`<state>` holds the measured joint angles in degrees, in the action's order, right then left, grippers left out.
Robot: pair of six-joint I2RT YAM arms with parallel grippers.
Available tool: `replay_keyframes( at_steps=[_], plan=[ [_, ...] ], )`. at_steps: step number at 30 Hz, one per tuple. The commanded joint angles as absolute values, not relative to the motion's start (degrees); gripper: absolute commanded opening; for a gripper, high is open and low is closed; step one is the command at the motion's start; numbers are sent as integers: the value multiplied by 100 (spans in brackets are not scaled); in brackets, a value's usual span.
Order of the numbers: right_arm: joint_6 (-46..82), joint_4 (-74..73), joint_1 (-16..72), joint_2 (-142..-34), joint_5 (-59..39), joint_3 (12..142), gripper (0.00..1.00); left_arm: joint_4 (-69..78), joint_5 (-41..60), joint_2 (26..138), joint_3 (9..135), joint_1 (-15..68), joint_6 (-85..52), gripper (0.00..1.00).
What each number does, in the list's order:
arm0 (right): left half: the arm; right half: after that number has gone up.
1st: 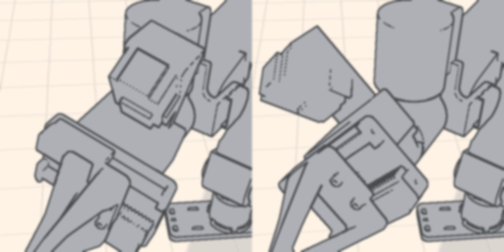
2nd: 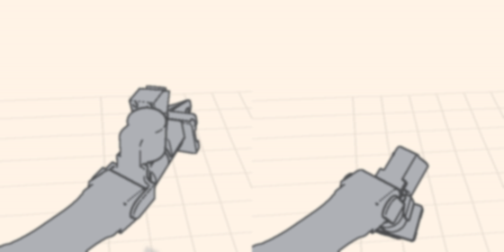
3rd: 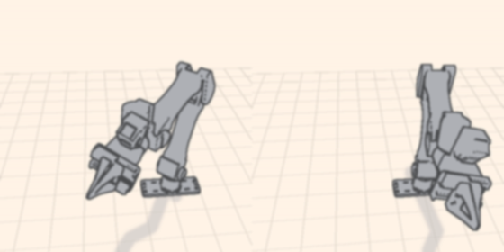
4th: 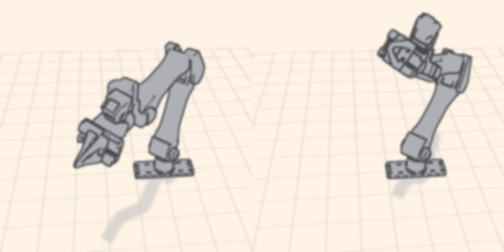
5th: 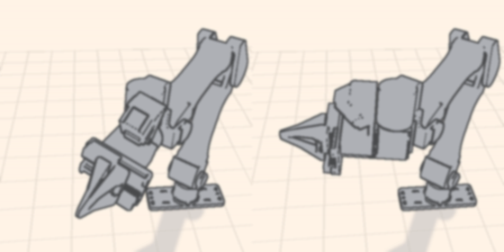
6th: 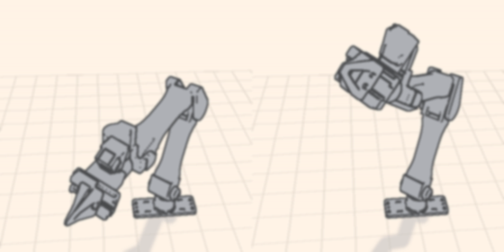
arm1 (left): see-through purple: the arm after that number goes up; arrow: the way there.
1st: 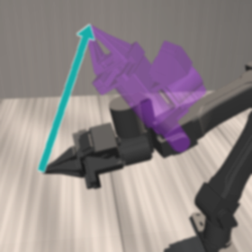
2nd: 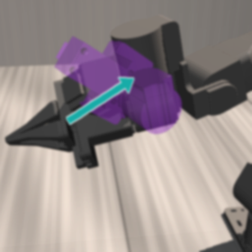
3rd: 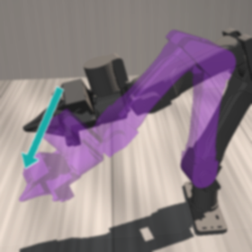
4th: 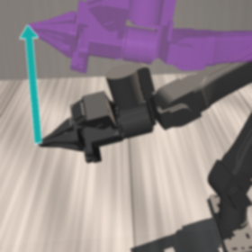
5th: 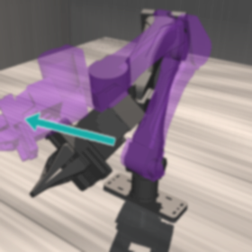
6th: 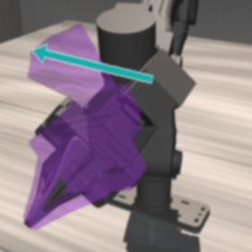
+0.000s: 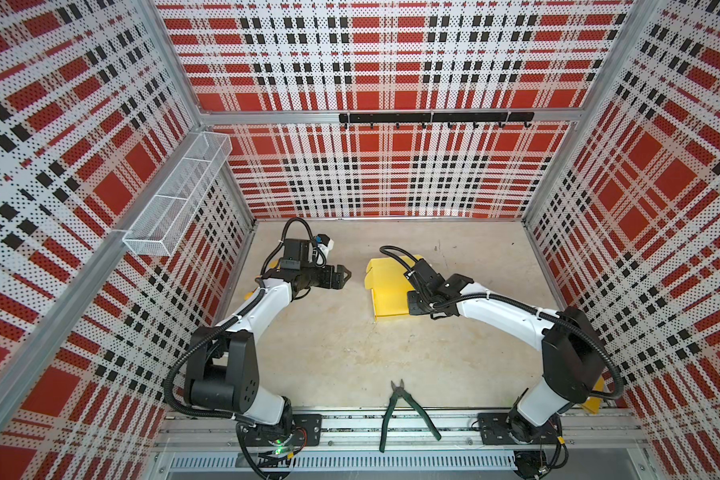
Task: Fold the paper box
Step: 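Carry the cube with the right gripper into the box's open end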
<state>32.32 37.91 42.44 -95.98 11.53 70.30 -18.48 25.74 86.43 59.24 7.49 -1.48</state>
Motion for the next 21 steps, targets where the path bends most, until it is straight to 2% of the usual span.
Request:
replay_keyframes(
  at_steps=[1, 21],
  plan=[
    [3089, 3621, 4254, -9812, 1082, 7395, 30, -1791, 2648, 8619, 6023, 790, -175, 91],
    [3215, 3798, 4333, -11160, 798, 8534, 30, -1801, 2696, 8424, 6003, 887, -141, 87]
  ],
)
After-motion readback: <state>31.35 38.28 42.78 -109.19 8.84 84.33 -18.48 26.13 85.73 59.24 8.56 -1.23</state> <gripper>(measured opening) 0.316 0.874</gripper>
